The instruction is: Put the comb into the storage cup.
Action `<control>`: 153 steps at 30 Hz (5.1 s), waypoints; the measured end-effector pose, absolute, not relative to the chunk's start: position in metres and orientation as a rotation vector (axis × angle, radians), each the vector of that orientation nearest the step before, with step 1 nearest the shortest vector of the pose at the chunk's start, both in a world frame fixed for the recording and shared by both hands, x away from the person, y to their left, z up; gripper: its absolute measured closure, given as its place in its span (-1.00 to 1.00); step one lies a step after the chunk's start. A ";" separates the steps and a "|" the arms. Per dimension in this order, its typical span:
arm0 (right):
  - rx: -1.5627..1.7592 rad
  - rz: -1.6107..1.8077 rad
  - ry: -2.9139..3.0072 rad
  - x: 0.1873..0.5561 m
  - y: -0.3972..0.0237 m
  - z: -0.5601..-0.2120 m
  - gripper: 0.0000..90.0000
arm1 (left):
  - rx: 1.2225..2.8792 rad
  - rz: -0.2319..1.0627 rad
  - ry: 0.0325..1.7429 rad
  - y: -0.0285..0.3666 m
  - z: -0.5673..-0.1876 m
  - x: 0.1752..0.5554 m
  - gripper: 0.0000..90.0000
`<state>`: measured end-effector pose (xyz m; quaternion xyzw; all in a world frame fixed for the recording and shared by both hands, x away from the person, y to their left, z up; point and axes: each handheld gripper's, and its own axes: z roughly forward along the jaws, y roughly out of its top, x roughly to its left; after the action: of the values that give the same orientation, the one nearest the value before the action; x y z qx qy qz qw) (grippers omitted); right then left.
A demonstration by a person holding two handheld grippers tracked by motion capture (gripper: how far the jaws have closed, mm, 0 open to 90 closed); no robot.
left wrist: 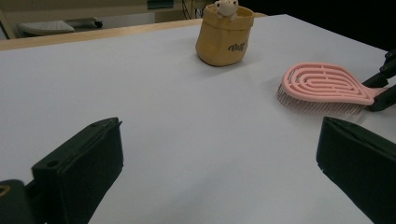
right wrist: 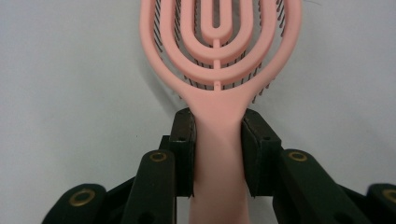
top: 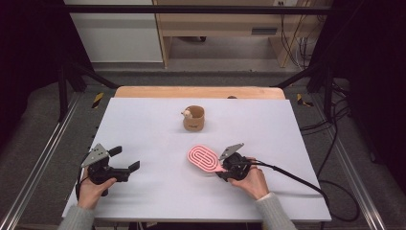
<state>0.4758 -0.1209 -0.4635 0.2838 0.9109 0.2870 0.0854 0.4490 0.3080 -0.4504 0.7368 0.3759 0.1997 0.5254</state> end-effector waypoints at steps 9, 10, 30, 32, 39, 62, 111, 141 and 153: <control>0.862 0.886 2.711 0.474 -0.123 -0.458 0.54 | 1.760 0.477 0.901 0.308 -0.450 0.449 -0.99; 0.857 0.893 2.707 0.474 -0.124 -0.456 0.54 | 1.760 0.478 0.901 0.308 -0.450 0.449 -0.99; 0.847 1.042 2.622 0.470 -0.130 -0.441 0.54 | 1.757 0.468 0.901 0.305 -0.450 0.448 -0.99; 0.845 1.058 2.616 0.470 -0.131 -0.440 0.54 | 1.758 0.466 0.901 0.304 -0.450 0.448 -0.99; 0.844 1.107 2.583 0.469 -0.133 -0.437 0.54 | 1.755 0.466 0.898 0.300 -0.448 0.448 -0.99; 0.829 1.283 2.458 0.466 -0.141 -0.433 0.54 | 1.740 0.451 0.896 0.282 -0.441 0.444 -0.99; 0.846 1.431 2.358 0.464 -0.145 -0.429 0.54 | 1.687 0.342 0.865 0.194 -0.408 0.450 -1.00; 0.808 1.497 2.315 0.460 -0.147 -0.423 0.54 | 1.662 0.257 0.845 0.144 -0.397 0.461 -0.99; 0.800 1.502 2.314 0.460 -0.147 -0.423 0.54 | 1.659 0.214 0.851 0.126 -0.397 0.467 -0.95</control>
<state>0.4597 -0.1469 -0.4229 0.2761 0.7983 0.5182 0.1340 0.4669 0.1259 -0.3972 0.7131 0.3656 0.0920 0.5911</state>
